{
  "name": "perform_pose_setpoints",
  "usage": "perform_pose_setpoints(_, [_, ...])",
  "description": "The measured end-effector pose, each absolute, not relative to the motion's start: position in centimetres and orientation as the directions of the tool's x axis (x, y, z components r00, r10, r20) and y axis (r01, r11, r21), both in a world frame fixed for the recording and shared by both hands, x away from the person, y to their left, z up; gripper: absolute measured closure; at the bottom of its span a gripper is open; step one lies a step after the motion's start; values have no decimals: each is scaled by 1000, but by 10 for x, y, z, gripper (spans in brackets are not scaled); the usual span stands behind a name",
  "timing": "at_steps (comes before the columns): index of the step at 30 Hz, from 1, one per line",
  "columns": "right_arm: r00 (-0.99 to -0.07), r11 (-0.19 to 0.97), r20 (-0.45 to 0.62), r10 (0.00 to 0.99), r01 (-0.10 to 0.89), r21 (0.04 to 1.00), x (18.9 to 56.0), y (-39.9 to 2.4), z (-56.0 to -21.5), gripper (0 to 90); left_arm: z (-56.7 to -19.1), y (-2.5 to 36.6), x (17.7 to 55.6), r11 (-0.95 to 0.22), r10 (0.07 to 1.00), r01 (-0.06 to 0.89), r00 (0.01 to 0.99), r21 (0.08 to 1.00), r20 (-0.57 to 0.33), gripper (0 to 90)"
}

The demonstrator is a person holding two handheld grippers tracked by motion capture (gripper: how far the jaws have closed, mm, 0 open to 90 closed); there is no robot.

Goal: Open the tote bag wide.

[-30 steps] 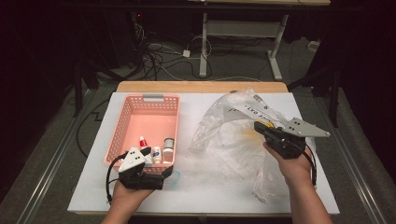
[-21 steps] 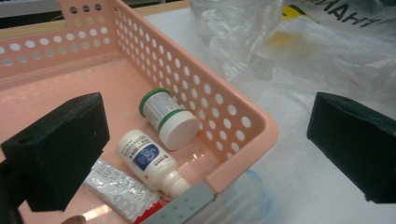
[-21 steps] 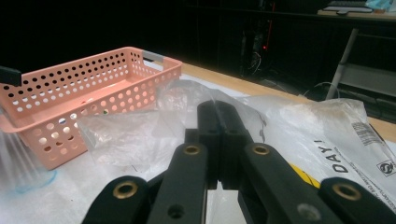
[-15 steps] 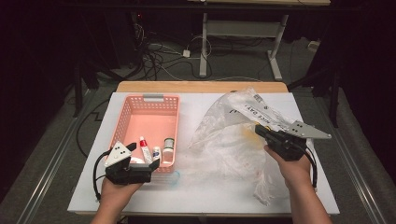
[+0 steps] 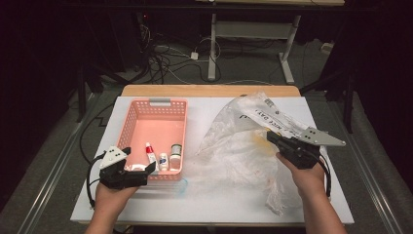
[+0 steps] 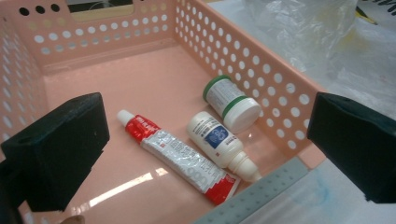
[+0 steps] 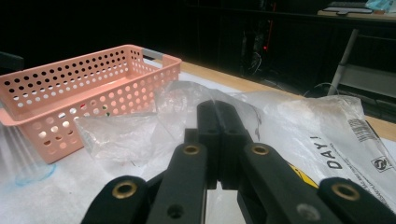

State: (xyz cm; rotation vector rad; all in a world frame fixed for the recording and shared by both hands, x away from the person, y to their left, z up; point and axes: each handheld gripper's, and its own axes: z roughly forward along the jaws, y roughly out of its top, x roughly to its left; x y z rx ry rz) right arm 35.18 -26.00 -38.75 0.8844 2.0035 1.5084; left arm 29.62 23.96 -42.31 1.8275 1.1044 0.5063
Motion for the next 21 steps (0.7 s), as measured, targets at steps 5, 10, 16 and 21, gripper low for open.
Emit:
perform_pose_setpoints(5, [-674,180,10,739,213,960,352,-261,-388,900,-424,248,298,-180,869,487,486,855,-94,0])
perform_pose_setpoints(10, [-674,181,10,738,213,960,352,-261,-388,900,-425,256,299,-163,879,500,464,850,-105,0])
perform_pose_setpoints(16, [-676,185,7,737,212,960,351,-260,-388,900,-426,260,300,-152,886,507,451,848,-110,0])
perform_pose_setpoints(21, [-679,190,8,734,216,958,351,-260,-389,900,-424,259,299,-153,884,497,456,854,-107,0])
